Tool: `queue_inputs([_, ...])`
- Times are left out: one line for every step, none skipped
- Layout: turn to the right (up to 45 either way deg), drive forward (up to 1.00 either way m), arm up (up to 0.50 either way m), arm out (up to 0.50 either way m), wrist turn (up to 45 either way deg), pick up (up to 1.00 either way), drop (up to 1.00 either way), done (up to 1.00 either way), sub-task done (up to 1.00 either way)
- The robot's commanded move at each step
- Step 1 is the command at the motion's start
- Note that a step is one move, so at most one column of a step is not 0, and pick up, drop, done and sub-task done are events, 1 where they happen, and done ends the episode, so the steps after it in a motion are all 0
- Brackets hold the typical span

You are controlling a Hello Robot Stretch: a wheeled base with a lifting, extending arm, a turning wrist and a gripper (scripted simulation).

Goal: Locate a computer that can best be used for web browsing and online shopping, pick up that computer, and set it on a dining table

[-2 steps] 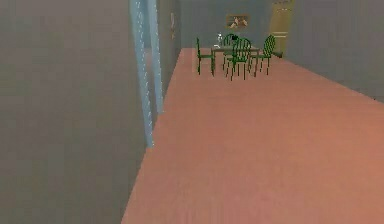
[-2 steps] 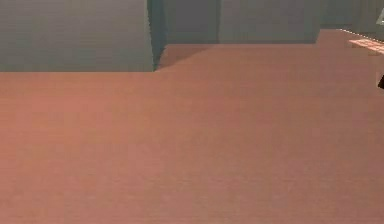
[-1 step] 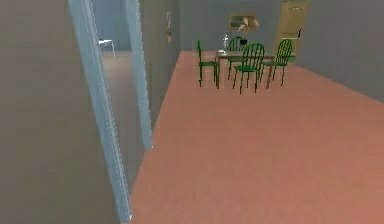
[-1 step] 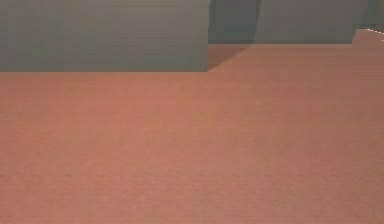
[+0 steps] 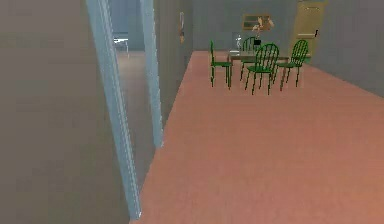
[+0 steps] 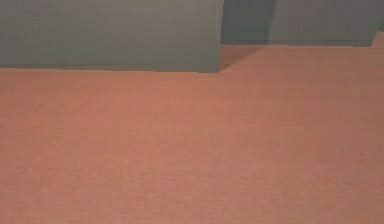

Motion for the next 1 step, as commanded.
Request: queue_inputs([0.0, 1.0, 0.0, 0.0, 0.0, 0.0, 0.0, 0.0, 0.0])
